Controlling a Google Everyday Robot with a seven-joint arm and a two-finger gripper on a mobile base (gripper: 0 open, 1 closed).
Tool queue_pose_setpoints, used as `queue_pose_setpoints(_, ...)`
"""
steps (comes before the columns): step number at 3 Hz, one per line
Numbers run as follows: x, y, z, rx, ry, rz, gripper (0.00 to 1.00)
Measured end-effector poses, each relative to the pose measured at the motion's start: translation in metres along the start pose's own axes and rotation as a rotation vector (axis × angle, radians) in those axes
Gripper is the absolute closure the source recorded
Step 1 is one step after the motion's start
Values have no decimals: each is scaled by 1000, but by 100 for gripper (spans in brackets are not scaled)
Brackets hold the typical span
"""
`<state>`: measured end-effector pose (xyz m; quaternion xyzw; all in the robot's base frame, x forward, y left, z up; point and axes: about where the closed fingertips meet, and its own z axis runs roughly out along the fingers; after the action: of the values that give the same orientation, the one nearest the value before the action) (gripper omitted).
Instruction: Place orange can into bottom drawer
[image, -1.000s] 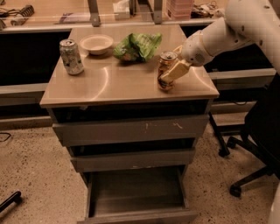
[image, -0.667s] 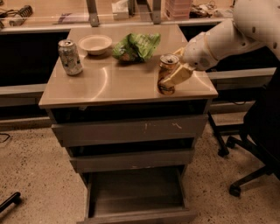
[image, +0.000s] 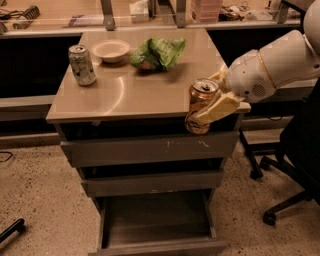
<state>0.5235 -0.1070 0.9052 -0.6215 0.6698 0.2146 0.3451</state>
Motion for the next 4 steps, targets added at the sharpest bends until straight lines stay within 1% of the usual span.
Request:
queue_pose_setpoints(1, 0, 0, 0, 0, 0, 0, 100)
queue_pose_setpoints(2, 18, 16, 12, 2, -3, -33, 100)
queue_pose_setpoints(3, 63, 51, 47, 19, -49, -69, 100)
queue_pose_setpoints(4, 120, 86, 99, -17, -75, -91, 100)
